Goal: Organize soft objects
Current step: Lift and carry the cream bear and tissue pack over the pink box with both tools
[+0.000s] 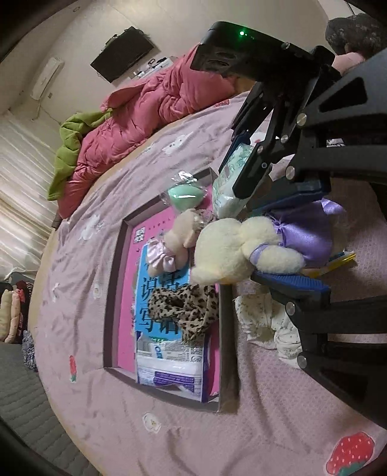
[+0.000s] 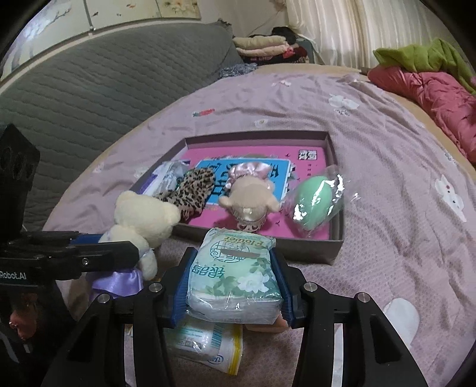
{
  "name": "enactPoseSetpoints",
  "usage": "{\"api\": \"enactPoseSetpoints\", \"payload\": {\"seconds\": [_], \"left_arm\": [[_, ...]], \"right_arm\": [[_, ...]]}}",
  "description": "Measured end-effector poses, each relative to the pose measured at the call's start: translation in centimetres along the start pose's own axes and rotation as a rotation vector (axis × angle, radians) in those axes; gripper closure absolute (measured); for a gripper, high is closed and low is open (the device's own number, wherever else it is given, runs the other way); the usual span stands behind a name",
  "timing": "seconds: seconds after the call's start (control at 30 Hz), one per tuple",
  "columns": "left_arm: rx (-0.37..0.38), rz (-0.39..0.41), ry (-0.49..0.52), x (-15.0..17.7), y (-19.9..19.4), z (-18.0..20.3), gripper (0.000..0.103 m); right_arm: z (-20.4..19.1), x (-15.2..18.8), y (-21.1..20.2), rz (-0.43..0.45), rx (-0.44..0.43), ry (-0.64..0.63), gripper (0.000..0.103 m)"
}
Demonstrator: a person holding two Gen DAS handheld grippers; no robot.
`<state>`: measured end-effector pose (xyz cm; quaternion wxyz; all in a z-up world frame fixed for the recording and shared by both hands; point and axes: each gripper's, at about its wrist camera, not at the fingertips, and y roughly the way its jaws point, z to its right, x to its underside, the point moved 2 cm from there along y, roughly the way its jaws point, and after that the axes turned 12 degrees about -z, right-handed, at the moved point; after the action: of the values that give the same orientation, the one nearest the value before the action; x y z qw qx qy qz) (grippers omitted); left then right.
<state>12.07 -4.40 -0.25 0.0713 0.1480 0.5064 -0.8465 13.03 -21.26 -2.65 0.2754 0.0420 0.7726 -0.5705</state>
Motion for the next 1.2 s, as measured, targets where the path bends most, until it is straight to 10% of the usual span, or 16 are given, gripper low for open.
{"api": "enactPoseSetpoints", "payload": {"seconds": [1.2], "left_arm": [[-0.190,0.252,-0.054,-1.2,-6.5,-2.1,0.063]], "right_arm": [[-1.5,-2.3,-4.1,0.210,0.035,-0.061,0.053]]}}
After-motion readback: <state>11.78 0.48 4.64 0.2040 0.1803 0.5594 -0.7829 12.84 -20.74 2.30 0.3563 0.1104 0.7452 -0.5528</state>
